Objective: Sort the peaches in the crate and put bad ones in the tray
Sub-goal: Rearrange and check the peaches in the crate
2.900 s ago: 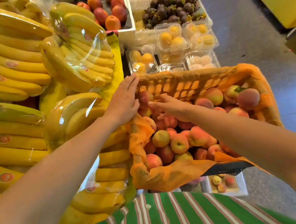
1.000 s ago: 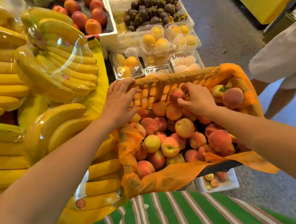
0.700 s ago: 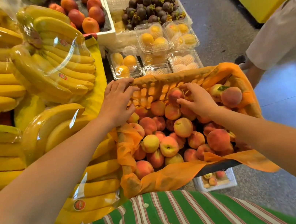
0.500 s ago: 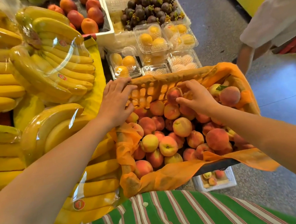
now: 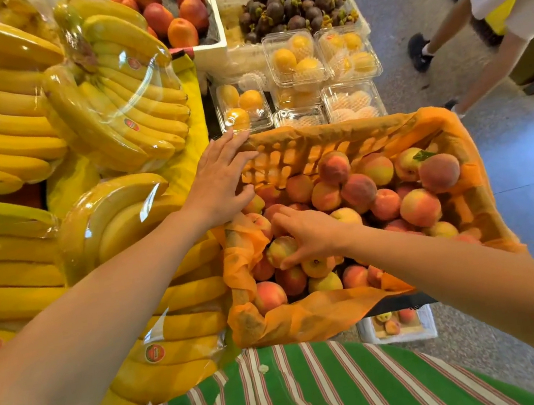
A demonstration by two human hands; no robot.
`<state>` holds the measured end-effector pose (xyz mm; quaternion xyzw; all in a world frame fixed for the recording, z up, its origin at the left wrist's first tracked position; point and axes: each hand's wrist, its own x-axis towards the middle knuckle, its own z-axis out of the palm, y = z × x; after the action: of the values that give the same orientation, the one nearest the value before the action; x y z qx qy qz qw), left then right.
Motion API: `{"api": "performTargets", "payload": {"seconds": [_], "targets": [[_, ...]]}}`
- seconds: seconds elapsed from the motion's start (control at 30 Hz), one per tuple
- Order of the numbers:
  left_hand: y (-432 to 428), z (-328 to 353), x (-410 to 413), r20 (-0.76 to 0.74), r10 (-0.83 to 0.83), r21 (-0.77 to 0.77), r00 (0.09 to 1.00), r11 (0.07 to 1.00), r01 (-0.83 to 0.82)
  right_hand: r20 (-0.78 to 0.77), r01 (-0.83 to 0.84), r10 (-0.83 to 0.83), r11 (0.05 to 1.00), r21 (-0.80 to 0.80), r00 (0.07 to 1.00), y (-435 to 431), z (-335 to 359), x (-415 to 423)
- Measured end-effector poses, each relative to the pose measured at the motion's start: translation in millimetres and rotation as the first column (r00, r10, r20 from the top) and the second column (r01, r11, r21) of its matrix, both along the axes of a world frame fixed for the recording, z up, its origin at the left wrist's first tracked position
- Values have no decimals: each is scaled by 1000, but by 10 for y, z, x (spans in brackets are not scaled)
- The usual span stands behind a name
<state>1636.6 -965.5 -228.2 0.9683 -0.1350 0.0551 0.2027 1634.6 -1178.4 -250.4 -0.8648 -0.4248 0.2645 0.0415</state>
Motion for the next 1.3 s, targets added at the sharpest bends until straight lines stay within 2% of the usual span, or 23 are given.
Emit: {"api": "performTargets", "payload": {"seconds": [0.2, 0.3, 0.4, 0.5, 0.57, 0.63, 0.7, 0.8, 0.9, 0.97, 1.03, 1.13, 1.2, 1.3], "targets": [[-7, -19, 11, 3, 13, 8, 1000, 1000, -13, -138, 114, -94, 984, 137, 986, -57, -48, -38], [-7, -2, 12, 1, 6, 1, 1000, 1000, -6, -316, 308, -236, 930, 199, 919, -153, 44, 24], [-26, 33, 7, 10, 7, 18, 1000, 1000, -7, -579, 551, -366, 816, 177, 728, -289, 247, 107], [-93, 92, -9, 102, -81, 83, 991, 994, 73, -786, 724, -374, 677, 131, 492, -433, 346, 168], [-184, 163, -29, 120, -195, 76, 973, 979, 187, -872, 821, -374, 569, 52, 315, -498, 366, 184], [-331, 222, -42, 28, -285, 34, 958, 958, 284, -896, 860, -382, 510, -1, 226, -548, 399, 172], [-492, 233, -41, -137, -335, -52, 932, 942, 331, -896, 877, -385, 480, 11, 223, -582, 417, 142], [-655, 198, -51, -324, -339, -194, 883, 937, 289, -880, 897, -399, 436, 67, 259, -615, 426, 94], [-675, 238, -74, -414, -326, -351, 850, 919, 181, -865, 898, -420, 433, 75, 275, -605, 468, 67], [-627, 290, -74, -420, -297, -387, 857, 913, 126, -869, 893, -417, 445, 62, 268, -600, 501, 56], [-519, 333, -71, -381, -218, -357, 898, 931, 75, -847, 848, -405, 520, 97, 345, -593, 480, 37], [-310, 369, -78, -274, -113, -333, 955, 943, 16, -744, 628, -347, 768, 124, 570, -571, 390, -38], [-207, 394, -88, -210, -105, -344, 972, 939, 27, -733, 491, -302, 870, 51, 610, -464, 356, -112], [-135, 425, -129, -223, -50, -265, 974, 964, -11, -718, 339, -277, 939, -60, 639, -184, 284, -206]]}}
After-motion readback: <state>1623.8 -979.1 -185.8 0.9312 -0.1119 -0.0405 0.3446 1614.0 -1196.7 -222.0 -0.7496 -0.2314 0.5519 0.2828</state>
